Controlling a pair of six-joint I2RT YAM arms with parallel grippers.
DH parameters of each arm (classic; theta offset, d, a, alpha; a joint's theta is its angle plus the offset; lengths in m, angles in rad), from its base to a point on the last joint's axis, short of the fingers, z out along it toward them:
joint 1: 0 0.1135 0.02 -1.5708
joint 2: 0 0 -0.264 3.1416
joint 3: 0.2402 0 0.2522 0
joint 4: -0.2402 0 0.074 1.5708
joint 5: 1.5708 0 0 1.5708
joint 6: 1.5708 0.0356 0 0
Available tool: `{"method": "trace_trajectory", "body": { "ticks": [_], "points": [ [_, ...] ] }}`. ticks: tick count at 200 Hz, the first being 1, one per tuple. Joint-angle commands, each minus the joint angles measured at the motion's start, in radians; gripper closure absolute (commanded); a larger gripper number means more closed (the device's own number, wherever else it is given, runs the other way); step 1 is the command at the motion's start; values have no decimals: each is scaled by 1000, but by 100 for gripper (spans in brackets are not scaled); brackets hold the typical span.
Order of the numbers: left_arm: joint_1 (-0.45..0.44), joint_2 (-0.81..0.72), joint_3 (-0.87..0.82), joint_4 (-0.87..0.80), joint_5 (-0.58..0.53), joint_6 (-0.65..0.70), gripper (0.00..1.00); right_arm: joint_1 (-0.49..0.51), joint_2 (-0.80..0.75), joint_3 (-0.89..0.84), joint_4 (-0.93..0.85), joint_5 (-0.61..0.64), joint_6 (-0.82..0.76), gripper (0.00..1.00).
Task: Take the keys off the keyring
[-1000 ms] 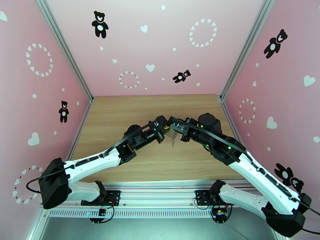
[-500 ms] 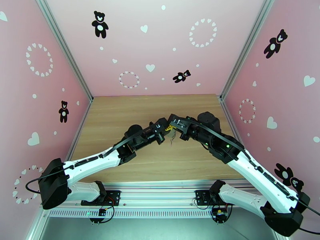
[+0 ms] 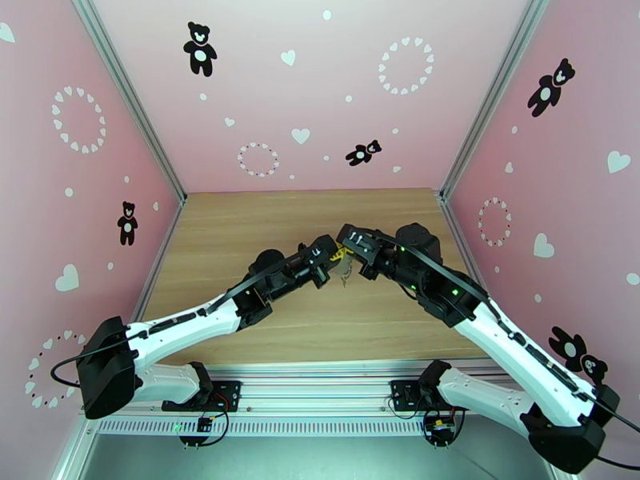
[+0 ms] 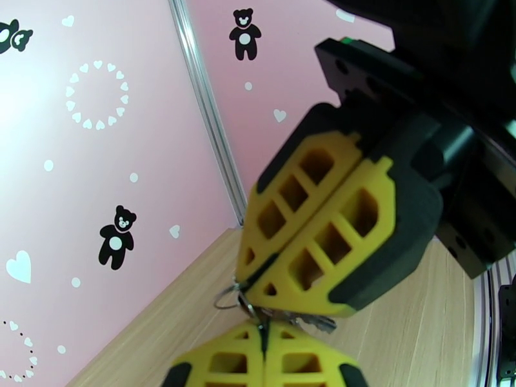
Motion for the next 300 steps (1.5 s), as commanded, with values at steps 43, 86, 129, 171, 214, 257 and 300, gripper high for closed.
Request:
{"method": "trace_trajectory", "body": {
  "ticks": [43,86,129,171,214,257,300],
  "points": [
    [-21,-66,63,-115,-34,-43,100,-25,-57,-23,-18,-15,99,100],
    [-20,-40,230,-459,-19,-71,100,-32,-79,-26,-27,-62,147,100],
    [-19,-7,328,-636,-43,-95,100,-32,-81,-45,2,-111,135,100],
    [-17,12,388,-705,9,-115,100,-47,-49,-61,37,-154,157,100],
    [-13,8,394,-707,12,-118,100,-81,-44,-53,30,-220,186,100],
    [-10,-25,356,-667,22,-92,100,-116,-44,-32,0,-266,223,100],
    [-5,-96,295,-635,45,-59,79,-130,-24,20,-79,-312,259,100]
  ]
}}
